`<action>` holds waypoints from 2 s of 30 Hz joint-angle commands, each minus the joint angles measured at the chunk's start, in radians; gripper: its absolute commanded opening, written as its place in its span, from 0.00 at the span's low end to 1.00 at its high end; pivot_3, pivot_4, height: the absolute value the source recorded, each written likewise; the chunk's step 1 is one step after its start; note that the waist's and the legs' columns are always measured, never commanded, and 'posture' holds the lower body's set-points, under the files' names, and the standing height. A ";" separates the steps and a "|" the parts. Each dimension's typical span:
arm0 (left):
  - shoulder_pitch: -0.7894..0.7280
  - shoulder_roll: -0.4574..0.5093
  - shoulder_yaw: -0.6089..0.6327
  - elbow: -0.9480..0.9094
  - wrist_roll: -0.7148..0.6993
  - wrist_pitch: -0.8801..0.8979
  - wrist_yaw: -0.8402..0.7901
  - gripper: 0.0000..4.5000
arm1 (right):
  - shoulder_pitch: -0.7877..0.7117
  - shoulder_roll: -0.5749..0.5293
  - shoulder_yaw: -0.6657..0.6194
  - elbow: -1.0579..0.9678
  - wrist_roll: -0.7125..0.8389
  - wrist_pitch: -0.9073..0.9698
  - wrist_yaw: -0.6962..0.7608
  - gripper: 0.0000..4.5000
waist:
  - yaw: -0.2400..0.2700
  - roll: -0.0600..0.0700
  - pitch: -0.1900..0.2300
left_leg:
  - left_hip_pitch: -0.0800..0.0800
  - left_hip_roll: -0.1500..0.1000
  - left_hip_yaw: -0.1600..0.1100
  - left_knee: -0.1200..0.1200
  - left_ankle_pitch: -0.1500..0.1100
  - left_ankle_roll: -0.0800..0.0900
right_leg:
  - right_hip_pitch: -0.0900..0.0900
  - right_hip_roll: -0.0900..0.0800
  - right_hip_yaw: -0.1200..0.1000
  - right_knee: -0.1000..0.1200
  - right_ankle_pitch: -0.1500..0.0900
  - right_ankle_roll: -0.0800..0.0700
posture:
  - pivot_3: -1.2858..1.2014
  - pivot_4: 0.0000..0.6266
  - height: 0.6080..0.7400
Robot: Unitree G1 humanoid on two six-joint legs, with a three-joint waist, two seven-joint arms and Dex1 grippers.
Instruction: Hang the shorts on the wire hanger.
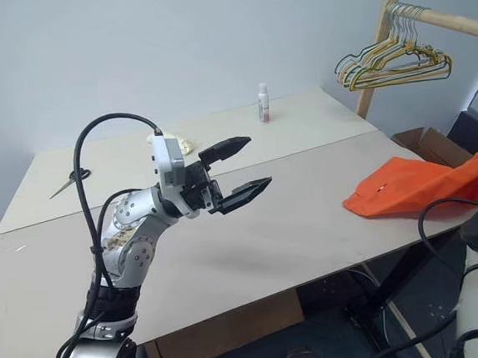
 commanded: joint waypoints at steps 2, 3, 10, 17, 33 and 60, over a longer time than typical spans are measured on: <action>-0.012 -0.006 0.032 -0.030 -0.044 -0.011 -0.004 0.99 | 0.009 -0.001 0.088 0.006 0.000 -0.024 0.029 0.00 | 0.000 -0.003 0.002 | 0.001 0.000 0.002 0.000 0.000 0.001 | 0.000 0.000 0.002 0.000 0.000 0.001 | 0.48 0.00 1.00; -0.008 -0.010 0.034 -0.038 -0.056 -0.010 -0.005 0.99 | 0.014 0.003 0.106 0.006 -0.004 -0.028 0.031 0.00 | 0.001 -0.004 0.002 | 0.002 0.000 0.003 0.000 -0.001 0.001 | 0.000 0.000 0.003 0.000 0.000 0.001 | 0.48 0.00 1.00; 0.015 -0.016 0.037 -0.081 -0.132 0.020 -0.024 0.99 | 0.041 0.018 0.149 0.018 0.020 -0.040 0.037 0.00 | 0.001 -0.006 0.004 | 0.004 0.002 0.009 0.000 -0.003 0.004 | 0.001 0.001 0.009 -0.002 0.001 0.003 | 0.48 0.00 1.00; 0.004 -0.040 0.056 -0.072 -0.154 0.013 -0.006 1.00 | 0.057 0.021 0.244 -0.002 -0.014 -0.043 0.068 0.16 | 0.001 -0.006 0.004 | 0.004 0.003 0.011 0.000 -0.003 0.005 | 0.002 0.004 0.013 -0.008 0.004 0.007 | 0.49 0.00 1.00; 0.005 -0.038 0.047 -0.066 -0.141 0.010 -0.014 1.00 | 0.270 0.072 0.638 -0.549 -0.429 -0.045 -0.176 0.99 | 0.009 -0.003 0.003 | 0.003 0.002 0.014 0.000 -0.005 0.008 | -0.001 0.002 0.015 -0.014 0.006 0.010 | 0.48 0.00 1.00; 0.275 0.289 0.205 -0.049 -0.018 0.072 0.046 1.00 | 0.711 0.123 0.994 -1.142 -0.302 -0.467 0.921 0.99 | 0.144 -0.008 0.005 | -0.007 0.001 0.011 0.000 -0.005 0.009 | -0.016 -0.002 0.010 -0.013 0.008 0.010 | 0.57 0.00 1.00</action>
